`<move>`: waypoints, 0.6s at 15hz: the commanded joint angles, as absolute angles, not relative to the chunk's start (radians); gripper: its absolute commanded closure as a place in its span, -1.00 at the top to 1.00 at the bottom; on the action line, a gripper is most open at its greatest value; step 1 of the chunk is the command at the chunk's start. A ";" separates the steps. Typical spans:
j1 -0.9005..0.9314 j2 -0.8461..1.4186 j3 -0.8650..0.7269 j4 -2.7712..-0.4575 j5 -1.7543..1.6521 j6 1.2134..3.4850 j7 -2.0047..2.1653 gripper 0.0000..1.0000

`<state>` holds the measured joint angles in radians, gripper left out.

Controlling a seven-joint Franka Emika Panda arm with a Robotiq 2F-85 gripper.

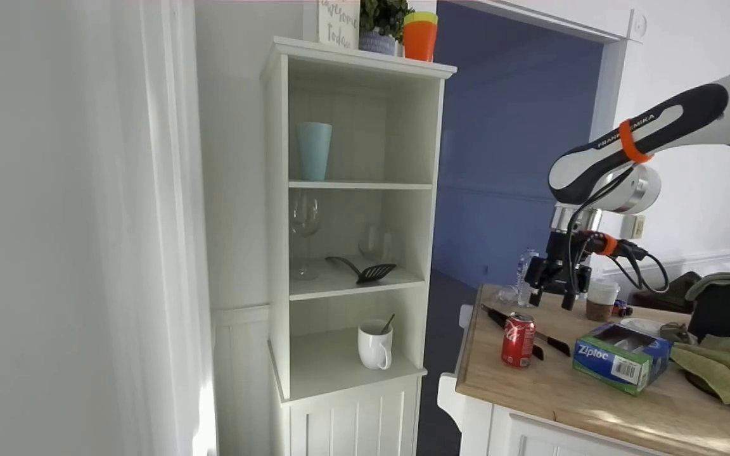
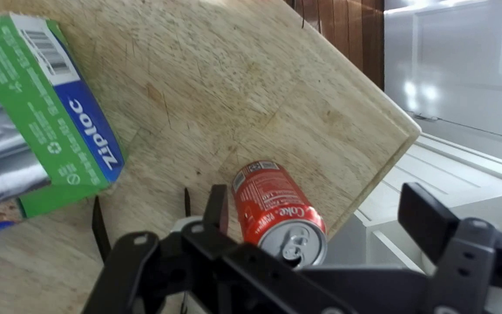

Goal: Move the coke can backwards

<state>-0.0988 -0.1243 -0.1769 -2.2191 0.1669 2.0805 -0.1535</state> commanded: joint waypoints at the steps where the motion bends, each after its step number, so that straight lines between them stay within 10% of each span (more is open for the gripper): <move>1: -0.089 -0.132 -0.125 -2.234 0.098 2.202 -0.113 1.00; 9: -0.092 -0.066 -0.071 -2.272 -0.130 2.358 0.084 1.00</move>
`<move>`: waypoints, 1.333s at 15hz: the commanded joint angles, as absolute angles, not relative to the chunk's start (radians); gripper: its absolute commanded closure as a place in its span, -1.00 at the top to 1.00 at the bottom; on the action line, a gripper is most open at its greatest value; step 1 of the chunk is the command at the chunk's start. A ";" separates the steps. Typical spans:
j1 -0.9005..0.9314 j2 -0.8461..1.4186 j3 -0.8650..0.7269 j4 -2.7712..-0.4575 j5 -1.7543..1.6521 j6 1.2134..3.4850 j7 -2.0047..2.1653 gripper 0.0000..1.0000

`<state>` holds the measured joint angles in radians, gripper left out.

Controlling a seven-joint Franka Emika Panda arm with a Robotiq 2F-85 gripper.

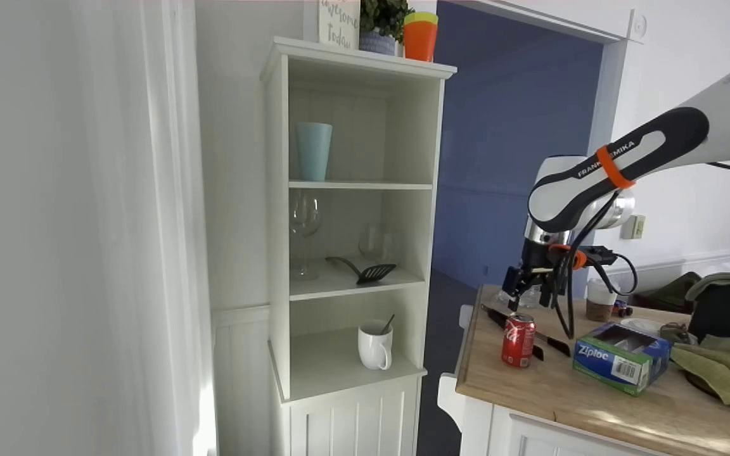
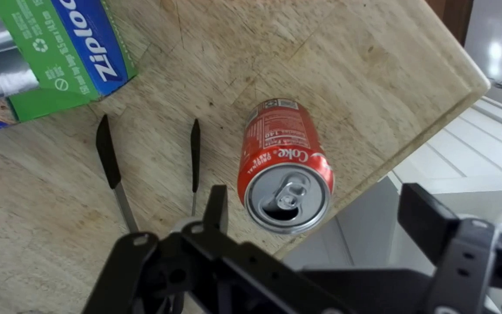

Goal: Move the coke can backwards

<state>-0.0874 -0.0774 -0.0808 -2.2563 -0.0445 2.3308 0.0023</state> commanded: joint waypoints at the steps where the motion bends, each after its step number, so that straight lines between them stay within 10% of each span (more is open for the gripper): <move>1: -0.091 -0.058 -0.073 -2.274 -0.138 2.363 0.093 1.00; 14: -0.092 0.028 -0.088 -2.275 -0.038 2.451 0.069 0.97; 15: -0.092 0.034 -0.089 -2.273 -0.037 2.456 0.077 0.47; 20: -0.094 0.049 -0.095 -2.267 -0.055 2.483 0.092 0.00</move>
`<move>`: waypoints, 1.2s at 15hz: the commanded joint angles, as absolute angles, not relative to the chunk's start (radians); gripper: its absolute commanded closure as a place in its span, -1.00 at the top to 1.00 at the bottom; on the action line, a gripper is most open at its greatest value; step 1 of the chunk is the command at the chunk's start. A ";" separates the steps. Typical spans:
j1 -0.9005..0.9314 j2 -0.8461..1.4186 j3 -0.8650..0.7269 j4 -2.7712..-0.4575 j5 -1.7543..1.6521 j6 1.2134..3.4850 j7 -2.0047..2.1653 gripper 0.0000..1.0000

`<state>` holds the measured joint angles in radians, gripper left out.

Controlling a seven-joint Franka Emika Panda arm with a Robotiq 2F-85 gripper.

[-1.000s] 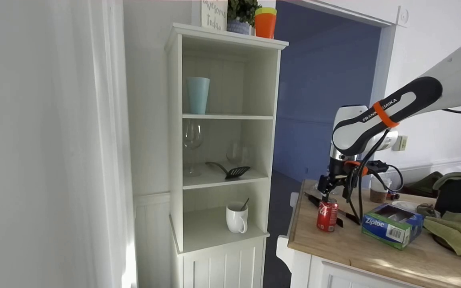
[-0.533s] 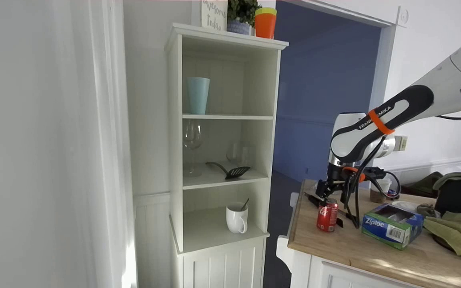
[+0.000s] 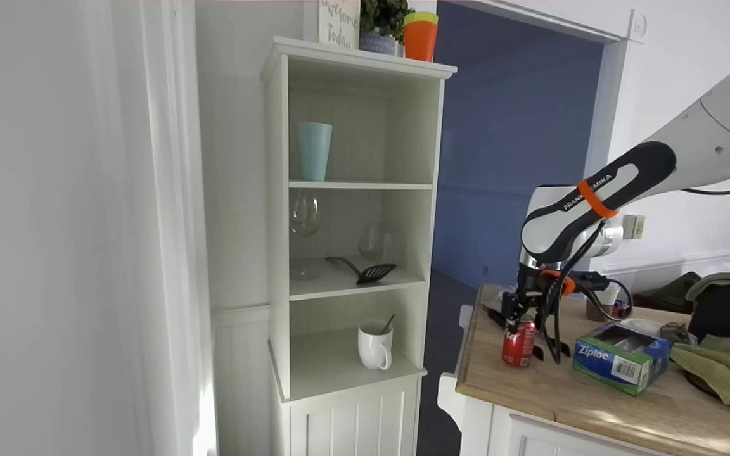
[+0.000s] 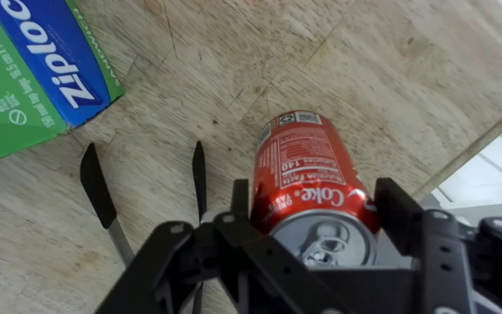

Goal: Move the coke can backwards

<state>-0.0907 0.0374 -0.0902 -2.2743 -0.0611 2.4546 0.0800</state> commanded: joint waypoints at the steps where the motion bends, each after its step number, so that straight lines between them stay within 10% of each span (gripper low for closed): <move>1: -0.094 0.050 -0.097 -2.265 -0.059 2.492 0.094 -0.11; 18: -0.283 0.213 -0.299 -1.577 -0.076 2.143 0.332 -0.16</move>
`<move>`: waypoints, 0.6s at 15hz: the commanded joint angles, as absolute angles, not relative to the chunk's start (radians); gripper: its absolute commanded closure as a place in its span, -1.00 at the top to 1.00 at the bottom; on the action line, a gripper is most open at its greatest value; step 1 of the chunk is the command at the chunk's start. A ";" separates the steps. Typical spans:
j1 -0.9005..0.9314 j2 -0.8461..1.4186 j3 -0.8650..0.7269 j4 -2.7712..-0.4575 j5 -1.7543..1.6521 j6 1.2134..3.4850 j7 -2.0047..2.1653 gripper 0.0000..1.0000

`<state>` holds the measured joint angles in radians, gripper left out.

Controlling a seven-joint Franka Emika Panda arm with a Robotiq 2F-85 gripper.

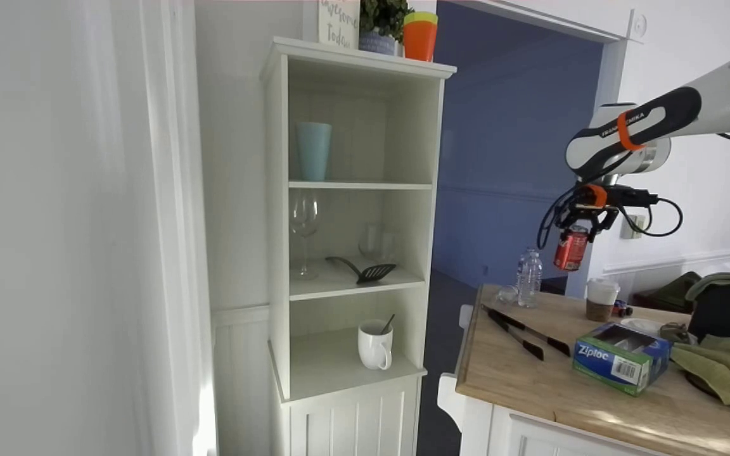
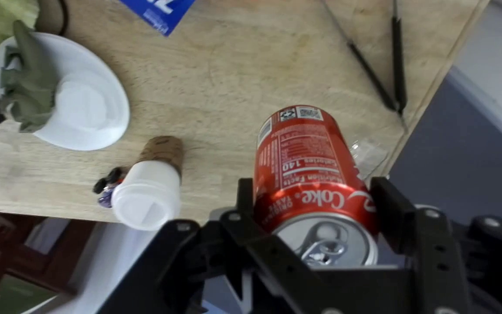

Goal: Move the coke can backwards

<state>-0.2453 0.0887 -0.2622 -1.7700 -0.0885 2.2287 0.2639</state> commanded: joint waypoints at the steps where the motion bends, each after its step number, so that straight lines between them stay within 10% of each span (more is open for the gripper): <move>1: -0.302 0.247 -0.318 -1.519 -0.065 2.114 0.346 -0.16; 9: -0.507 0.542 -0.390 -1.155 0.075 2.019 0.399 -0.16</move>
<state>-0.4339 0.4058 -0.3827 -1.3428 0.0063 2.0722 0.3727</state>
